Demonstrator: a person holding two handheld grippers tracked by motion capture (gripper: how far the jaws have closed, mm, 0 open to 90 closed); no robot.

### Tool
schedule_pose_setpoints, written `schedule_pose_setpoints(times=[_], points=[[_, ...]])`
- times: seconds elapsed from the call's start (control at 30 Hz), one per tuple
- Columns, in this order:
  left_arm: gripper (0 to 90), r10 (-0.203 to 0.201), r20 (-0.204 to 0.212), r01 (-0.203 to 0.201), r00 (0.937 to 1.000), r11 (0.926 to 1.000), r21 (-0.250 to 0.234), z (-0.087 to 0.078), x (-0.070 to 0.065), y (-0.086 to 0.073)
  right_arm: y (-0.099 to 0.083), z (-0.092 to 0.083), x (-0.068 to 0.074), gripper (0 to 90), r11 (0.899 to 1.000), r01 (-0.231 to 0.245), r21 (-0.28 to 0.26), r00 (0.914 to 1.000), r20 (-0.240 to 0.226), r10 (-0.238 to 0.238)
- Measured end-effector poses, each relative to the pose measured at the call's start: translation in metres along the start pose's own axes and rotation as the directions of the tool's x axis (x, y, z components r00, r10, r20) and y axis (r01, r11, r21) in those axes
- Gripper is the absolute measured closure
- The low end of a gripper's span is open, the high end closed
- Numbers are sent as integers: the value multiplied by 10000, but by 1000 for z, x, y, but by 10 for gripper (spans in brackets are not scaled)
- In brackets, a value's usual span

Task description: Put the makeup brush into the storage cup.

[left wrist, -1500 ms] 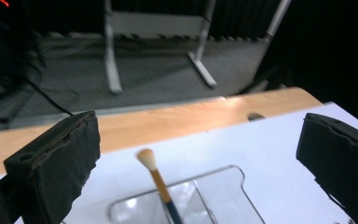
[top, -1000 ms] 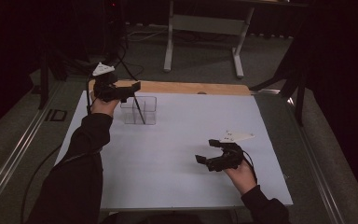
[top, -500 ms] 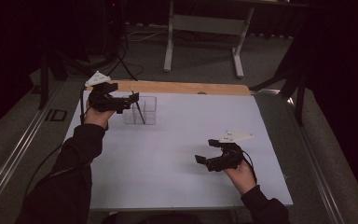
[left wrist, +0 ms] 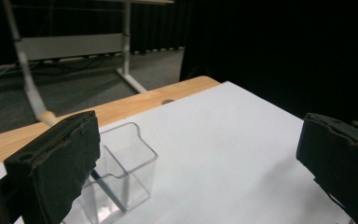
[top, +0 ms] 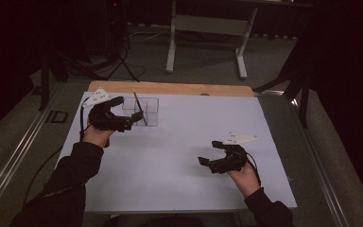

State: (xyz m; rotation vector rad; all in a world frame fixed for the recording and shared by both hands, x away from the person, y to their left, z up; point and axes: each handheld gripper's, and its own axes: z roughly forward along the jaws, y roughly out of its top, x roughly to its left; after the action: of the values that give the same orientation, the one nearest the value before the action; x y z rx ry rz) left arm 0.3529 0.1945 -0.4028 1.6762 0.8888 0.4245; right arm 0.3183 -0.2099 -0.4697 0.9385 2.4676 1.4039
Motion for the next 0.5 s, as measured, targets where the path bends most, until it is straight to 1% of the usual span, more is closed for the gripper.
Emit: schedule_pose_setpoints(times=[0.03,0.07,0.2,0.3,0.5], points=[[0,26,67,-25,10000,10000,-19,-2,-2,-2,0,0,0,110,10000,6,0,10000,-20,-6],[0,-44,194,46,9998,9999,-102,-3,-3,-3,0,0,0,110,10000,38,14,10000,-17,-38],[0,-42,354,47,9994,9999,-130,-9,-8,-9,1,0,1,110,10000,51,21,10000,5,-51],[0,94,480,-90,9988,9999,-70,-12,-14,-12,1,0,1,111,10000,72,36,10000,4,-72],[0,227,713,-229,9972,9997,13,-18,-24,-21,1,0,1,111,10000,78,36,10000,-2,-78]])
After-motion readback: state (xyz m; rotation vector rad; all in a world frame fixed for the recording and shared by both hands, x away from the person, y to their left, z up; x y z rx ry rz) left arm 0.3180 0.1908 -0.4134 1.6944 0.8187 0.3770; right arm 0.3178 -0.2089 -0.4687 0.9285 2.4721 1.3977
